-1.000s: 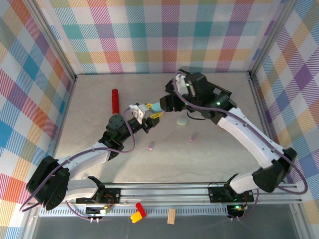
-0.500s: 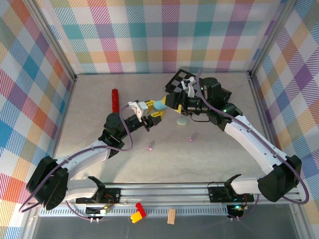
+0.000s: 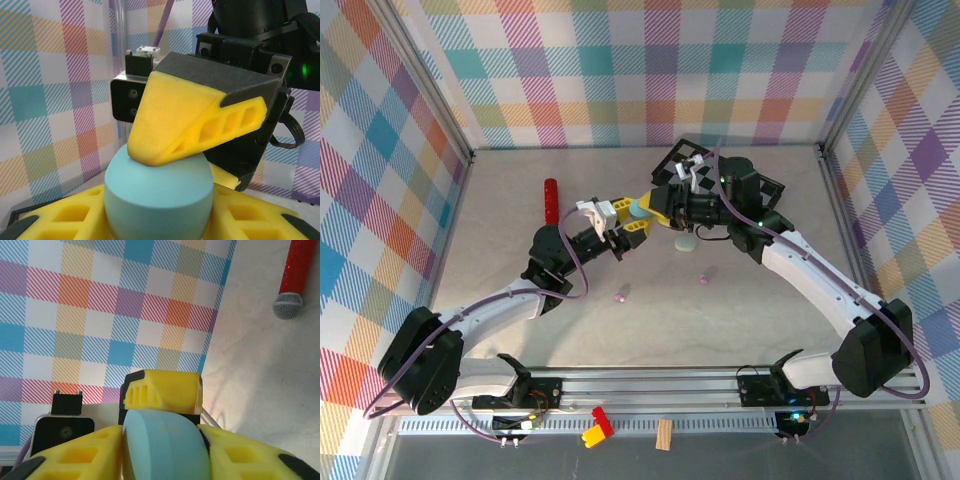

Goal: Insert the wireless bluetooth earbuds into the charging case

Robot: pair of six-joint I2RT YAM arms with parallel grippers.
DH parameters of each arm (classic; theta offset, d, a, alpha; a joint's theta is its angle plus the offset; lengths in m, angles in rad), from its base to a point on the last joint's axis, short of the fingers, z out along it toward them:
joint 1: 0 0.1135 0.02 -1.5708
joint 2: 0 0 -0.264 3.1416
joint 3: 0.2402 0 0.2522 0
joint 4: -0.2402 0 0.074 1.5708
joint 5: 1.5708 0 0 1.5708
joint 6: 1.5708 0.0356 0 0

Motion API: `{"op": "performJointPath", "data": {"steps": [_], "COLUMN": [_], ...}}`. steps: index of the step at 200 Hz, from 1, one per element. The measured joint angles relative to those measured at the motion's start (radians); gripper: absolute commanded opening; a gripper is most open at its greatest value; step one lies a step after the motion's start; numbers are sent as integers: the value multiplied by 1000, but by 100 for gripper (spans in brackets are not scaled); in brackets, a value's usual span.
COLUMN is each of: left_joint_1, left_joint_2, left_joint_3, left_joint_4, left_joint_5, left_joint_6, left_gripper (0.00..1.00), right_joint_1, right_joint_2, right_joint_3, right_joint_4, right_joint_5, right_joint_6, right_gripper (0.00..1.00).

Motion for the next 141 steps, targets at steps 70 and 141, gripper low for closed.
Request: {"op": "performJointPath", "data": {"steps": [70, 141], "left_joint_1": [1, -1], "left_joint_2": [-13, -67], "left_joint_3": [-1, 108], "left_joint_4": [-61, -579], "left_joint_5": [2, 141], "left_joint_6": [45, 257], "left_gripper": [96, 100], "right_joint_1": [-51, -322], "right_joint_2": [-31, -117], "right_joint_3": [-95, -455], "right_joint_4": [35, 28], "right_joint_5": [56, 256], "right_joint_6": [11, 5], "right_gripper": [17, 11]}}
